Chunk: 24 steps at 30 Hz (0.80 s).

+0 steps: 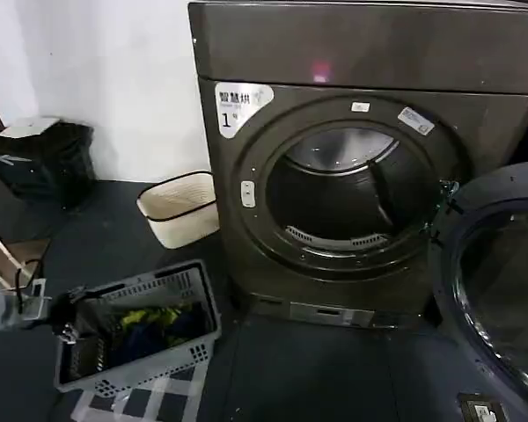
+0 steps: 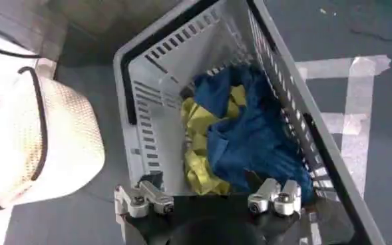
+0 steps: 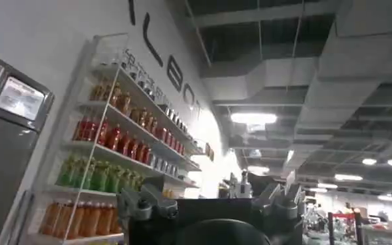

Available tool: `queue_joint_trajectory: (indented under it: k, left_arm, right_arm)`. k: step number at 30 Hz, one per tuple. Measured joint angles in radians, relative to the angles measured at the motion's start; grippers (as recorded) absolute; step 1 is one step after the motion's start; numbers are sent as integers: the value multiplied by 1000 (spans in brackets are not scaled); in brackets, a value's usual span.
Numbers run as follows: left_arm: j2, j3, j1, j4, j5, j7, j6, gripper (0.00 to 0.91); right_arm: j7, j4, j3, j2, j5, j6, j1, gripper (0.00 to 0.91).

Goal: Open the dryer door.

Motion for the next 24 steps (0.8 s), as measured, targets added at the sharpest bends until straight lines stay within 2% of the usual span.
queue_joint_trajectory:
  k: [7,24]
  left_arm:
    - [21,-14,1,-9,13,37,-10,907]
    - [42,-29,-6,-36,26,54,-15,907]
  right_arm:
    - [-4,2,2,2,0,2,-4,907]
    - [-4,6,2,10,0,2,-8,907]
